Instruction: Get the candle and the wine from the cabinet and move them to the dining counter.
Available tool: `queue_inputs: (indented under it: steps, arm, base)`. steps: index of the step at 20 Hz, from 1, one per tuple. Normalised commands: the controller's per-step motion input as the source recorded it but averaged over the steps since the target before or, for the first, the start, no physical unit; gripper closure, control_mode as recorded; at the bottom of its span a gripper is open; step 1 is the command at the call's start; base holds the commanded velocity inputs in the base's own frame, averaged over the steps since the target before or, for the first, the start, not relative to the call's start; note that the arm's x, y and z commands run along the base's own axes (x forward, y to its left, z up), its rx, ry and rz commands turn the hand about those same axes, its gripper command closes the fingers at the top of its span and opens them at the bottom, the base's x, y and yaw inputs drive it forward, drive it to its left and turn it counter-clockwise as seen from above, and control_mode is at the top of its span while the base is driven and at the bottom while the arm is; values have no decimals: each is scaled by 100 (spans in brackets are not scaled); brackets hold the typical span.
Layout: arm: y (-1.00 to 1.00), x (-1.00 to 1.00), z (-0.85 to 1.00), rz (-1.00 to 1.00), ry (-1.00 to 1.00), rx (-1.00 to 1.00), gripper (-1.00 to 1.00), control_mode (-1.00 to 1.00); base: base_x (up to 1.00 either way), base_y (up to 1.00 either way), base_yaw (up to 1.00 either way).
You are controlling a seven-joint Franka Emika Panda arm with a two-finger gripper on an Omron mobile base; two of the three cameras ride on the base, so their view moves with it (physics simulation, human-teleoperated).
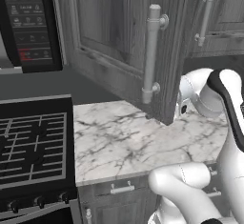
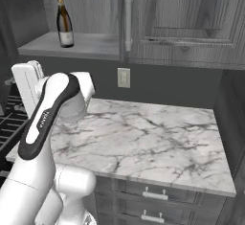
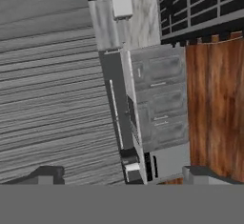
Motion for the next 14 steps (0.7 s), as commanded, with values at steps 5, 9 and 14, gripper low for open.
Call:
queue_inputs:
  steps: [5, 9, 14]
  arm:
    - [100, -29, 0, 15, 4, 0, -100, -100]
    - [100, -11, 0, 8, 3, 0, -100, -100]
    - [99, 0, -8, 6, 0, 0, -100, -100]
  base:
    - [0, 0, 0]
    - [0, 0, 0]
    - [0, 0, 0]
